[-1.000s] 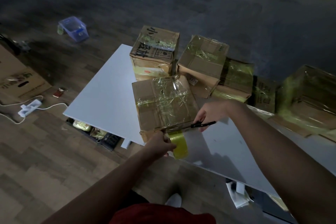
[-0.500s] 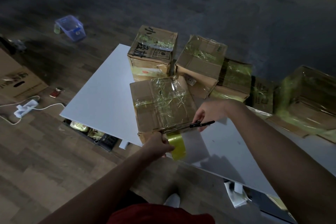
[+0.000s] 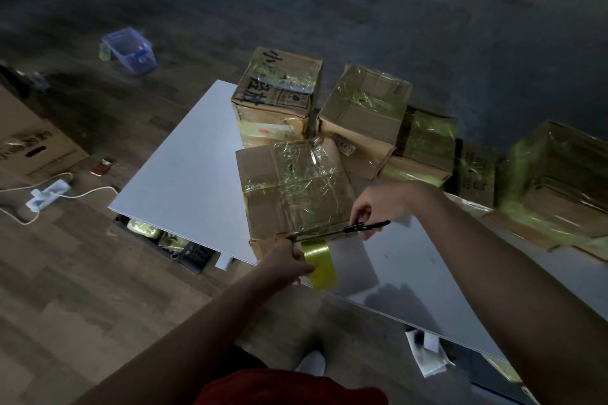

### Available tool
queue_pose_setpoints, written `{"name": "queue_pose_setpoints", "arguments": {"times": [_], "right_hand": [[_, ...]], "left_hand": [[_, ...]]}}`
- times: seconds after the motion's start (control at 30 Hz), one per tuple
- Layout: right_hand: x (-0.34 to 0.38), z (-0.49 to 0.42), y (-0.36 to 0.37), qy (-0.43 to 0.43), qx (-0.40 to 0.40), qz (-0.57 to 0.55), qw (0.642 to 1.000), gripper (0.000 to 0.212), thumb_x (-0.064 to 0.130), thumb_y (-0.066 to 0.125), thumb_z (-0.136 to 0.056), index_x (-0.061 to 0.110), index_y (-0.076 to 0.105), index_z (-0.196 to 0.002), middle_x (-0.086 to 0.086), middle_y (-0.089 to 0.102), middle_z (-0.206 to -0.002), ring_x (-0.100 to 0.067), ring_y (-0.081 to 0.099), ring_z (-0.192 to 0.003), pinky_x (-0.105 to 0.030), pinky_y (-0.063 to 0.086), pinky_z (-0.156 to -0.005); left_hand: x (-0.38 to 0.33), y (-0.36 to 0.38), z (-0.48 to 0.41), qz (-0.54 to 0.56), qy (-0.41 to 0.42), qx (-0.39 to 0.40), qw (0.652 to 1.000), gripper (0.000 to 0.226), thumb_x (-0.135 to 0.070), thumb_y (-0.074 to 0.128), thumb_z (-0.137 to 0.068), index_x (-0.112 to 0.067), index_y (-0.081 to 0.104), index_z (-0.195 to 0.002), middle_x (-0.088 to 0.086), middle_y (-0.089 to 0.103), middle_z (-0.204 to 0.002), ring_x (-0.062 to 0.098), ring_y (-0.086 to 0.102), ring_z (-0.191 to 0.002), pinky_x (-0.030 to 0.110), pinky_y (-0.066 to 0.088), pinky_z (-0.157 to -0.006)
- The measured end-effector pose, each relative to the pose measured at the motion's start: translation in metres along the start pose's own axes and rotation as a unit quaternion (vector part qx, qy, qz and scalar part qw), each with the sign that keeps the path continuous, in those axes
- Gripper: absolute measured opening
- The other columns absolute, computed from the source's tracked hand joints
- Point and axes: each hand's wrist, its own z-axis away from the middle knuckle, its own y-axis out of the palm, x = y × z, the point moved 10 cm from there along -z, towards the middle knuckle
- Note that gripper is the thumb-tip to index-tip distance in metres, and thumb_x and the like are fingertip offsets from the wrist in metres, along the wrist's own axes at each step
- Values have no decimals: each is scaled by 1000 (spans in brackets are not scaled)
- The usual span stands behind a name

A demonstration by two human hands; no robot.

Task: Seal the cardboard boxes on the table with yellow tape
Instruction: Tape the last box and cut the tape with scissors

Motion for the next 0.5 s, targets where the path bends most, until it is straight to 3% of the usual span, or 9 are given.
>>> {"name": "queue_pose_setpoints", "arguments": {"times": [0.07, 0.17, 0.27, 0.37, 0.5], "right_hand": [[-2, -2, 1, 1, -1, 13, 1000, 27, 25, 77, -80, 22, 70, -105, 3, 72, -85, -7, 59, -67, -25, 48, -69], [-3, -5, 6, 6, -3, 38, 999, 30, 32, 79, -77, 25, 70, -105, 7, 70, -76, -8, 58, -67, -25, 45, -67], [0, -6, 9, -11, -26, 4, 1000, 28, 25, 77, -81, 18, 71, -107, 15, 66, -62, -6, 56, -61, -12, 42, -57], [-5, -2, 9, -12, -35, 3, 999, 29, 32, 77, -81, 25, 69, -107, 7, 72, -83, -4, 57, -67, -7, 41, -55], [-20, 7, 12, 26, -27, 1, 999, 32, 45, 76, -78, 34, 68, -106, 8, 71, -98, -9, 60, -83, -20, 43, -72]], "left_hand": [[-1, 1, 1, -1, 0, 8, 1000, 29, -8, 70, -84, 8, 58, -105, 15, 62, -81, 21, 60, -69, 39, 56, -70], [1, 4, 5, 12, -1, 15, 1000, 51, -1, 69, -83, 6, 41, -125, 5, 55, -69, 15, 53, -59, 28, 48, -55], [5, -5, 5, 19, 9, -11, 1000, 73, 0, 68, -82, -2, 25, -140, 4, 55, -72, 16, 54, -64, 29, 47, -58], [6, -9, 2, 18, 12, -13, 1000, 77, 1, 68, -82, -1, 21, -142, 2, 55, -74, 14, 53, -62, 24, 46, -52], [-3, 3, -2, 4, 8, -5, 1000, 58, -4, 69, -83, -10, 34, -129, 6, 59, -88, 17, 55, -73, 33, 49, -61]]}}
